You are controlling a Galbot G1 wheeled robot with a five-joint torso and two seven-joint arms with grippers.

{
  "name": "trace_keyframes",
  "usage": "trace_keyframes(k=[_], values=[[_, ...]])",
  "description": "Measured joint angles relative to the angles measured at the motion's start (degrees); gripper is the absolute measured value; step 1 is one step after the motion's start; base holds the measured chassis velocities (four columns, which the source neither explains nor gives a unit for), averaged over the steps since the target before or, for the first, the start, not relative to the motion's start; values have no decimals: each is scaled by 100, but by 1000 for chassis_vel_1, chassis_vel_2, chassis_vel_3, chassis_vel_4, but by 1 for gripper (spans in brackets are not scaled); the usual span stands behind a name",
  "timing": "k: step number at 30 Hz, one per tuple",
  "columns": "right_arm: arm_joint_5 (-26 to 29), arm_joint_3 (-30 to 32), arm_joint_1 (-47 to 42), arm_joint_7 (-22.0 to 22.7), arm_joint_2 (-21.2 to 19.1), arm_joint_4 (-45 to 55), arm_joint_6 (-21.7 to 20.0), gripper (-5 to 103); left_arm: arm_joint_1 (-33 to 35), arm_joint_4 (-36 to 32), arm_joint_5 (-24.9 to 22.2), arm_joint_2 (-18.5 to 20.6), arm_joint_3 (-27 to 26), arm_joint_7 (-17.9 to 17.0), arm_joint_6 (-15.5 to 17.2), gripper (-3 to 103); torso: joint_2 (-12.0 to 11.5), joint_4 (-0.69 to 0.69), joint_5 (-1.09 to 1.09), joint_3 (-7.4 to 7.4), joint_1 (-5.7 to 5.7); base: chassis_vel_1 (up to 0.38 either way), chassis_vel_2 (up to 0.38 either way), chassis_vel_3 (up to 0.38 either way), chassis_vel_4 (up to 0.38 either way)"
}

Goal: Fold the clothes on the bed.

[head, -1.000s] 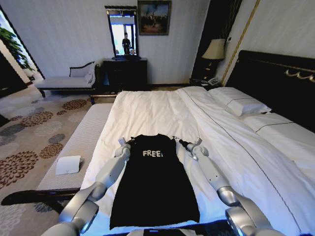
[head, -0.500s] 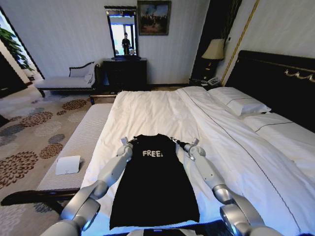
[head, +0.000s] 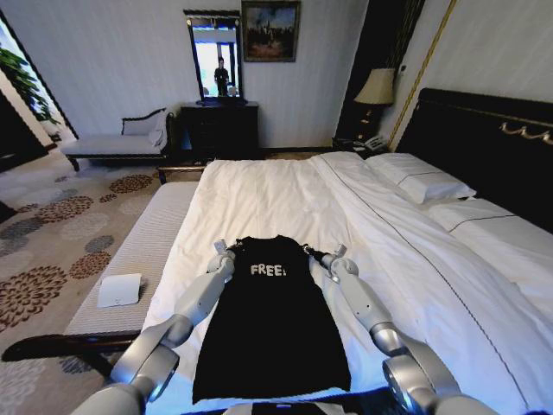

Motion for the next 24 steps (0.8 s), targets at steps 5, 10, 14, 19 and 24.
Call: trace_keyframes(k=[5, 10, 14, 19, 24], values=[[1, -21, 8, -4, -3, -4, 45, 2, -1, 1, 0, 10, -18, 2, -2, 2, 1, 0, 0, 0, 0, 0, 0, 0, 0], [9, -61, 8, 4, -6, -4, 141, 1, -1, 1, 0, 24, -51, 3, -4, 2, 0, 0, 0, 0, 0, 0, 0, 0, 0], [25, -92, -4, 20, -11, 66, 188, 1, 24, -42, -1, 45, -83, -2, -5, 2, 0, 0, -1, 0, 0, 0, 0, 0, 0], [132, -141, -43, 83, -115, 328, 214, 1, 12, -218, -95, 162, -110, -67, -4, 2, 0, 0, -2, 0, 0, 0, 0, 0, 0], [208, -167, 84, 170, -147, 321, 373, 1, -213, -124, -222, 242, -97, -68, 5, 2, 0, 1, 0, 0, -1, 0, 0, 0, 0]])
